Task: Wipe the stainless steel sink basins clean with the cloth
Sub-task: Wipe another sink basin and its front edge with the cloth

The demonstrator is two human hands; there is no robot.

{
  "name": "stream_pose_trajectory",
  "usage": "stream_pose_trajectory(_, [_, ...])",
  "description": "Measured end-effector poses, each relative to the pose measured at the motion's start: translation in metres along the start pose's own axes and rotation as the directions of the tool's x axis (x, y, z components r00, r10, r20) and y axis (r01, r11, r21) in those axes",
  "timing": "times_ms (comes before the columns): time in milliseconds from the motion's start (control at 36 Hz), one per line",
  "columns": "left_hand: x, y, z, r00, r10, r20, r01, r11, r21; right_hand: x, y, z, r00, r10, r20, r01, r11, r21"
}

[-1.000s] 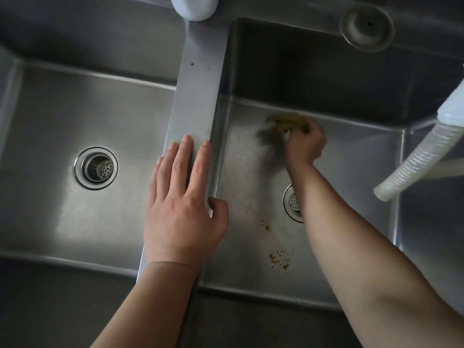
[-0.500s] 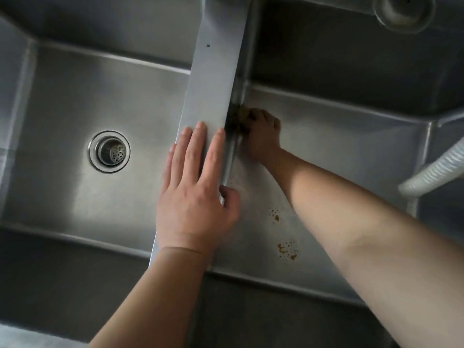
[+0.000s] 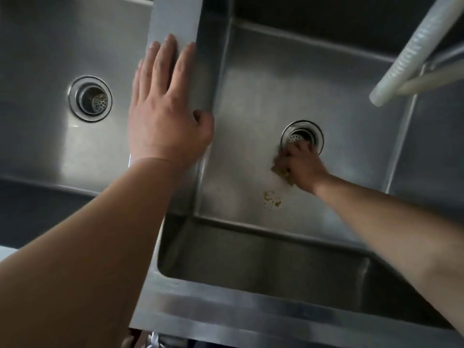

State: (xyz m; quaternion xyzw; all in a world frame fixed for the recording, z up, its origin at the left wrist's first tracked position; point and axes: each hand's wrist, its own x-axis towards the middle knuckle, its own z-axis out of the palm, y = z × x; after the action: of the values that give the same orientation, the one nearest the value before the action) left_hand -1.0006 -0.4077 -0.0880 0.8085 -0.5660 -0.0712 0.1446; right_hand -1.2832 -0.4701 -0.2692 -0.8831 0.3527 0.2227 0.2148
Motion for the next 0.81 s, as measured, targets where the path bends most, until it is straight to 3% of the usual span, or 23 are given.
stream_pose_trajectory(83, [-0.003,-0.001,0.000,1.000,-0.014,-0.001,0.014,1.000,-0.003,-0.011,0.024,-0.015,0.982,0.180,-0.065,-0.177,0.983,0.044])
stream_pose_trajectory(194, [-0.003,0.001,-0.001,1.000,-0.023,-0.008,0.023,1.000,0.006,-0.018,0.007,-0.020,0.903,0.322,-0.283,-0.273,0.941,0.198])
stream_pose_trajectory(278, [-0.003,0.000,-0.001,0.999,-0.036,-0.017,0.036,0.999,0.004,-0.015,-0.026,-0.016,0.827,0.376,-0.418,-0.183,0.883,0.432])
stream_pose_trajectory(361, [-0.004,0.000,0.000,0.999,-0.041,-0.030,0.042,0.999,0.017,0.003,-0.069,-0.012,0.817,0.378,-0.435,-0.090,0.830,0.550])
stream_pose_trajectory(417, [-0.003,0.001,0.001,0.998,-0.037,-0.041,0.038,0.999,0.035,0.020,-0.104,-0.005,0.873,0.273,-0.404,-0.069,0.889,0.453])
stream_pose_trajectory(472, [-0.002,0.001,0.001,0.998,-0.034,-0.050,0.036,0.998,0.049,0.030,-0.141,0.009,0.958,0.123,-0.259,-0.034,0.946,0.323])
stream_pose_trajectory(528, [-0.001,0.000,0.001,0.998,-0.036,-0.052,0.039,0.998,0.057,0.034,-0.173,0.024,0.985,-0.001,-0.170,0.054,0.949,0.310])
stream_pose_trajectory(639, [-0.001,0.002,0.000,0.998,-0.044,-0.045,0.047,0.997,0.054,0.026,-0.196,0.043,0.969,-0.235,-0.070,0.245,0.943,0.223])
stream_pose_trajectory(722, [0.000,0.002,-0.001,0.998,-0.038,-0.046,0.040,0.998,0.051,0.010,-0.188,0.056,0.869,-0.484,0.107,0.469,0.872,0.139])
stream_pose_trajectory(806, [-0.001,0.001,0.000,0.998,-0.035,-0.043,0.037,0.998,0.048,0.007,-0.174,0.057,0.847,-0.487,0.214,0.457,0.872,0.177])
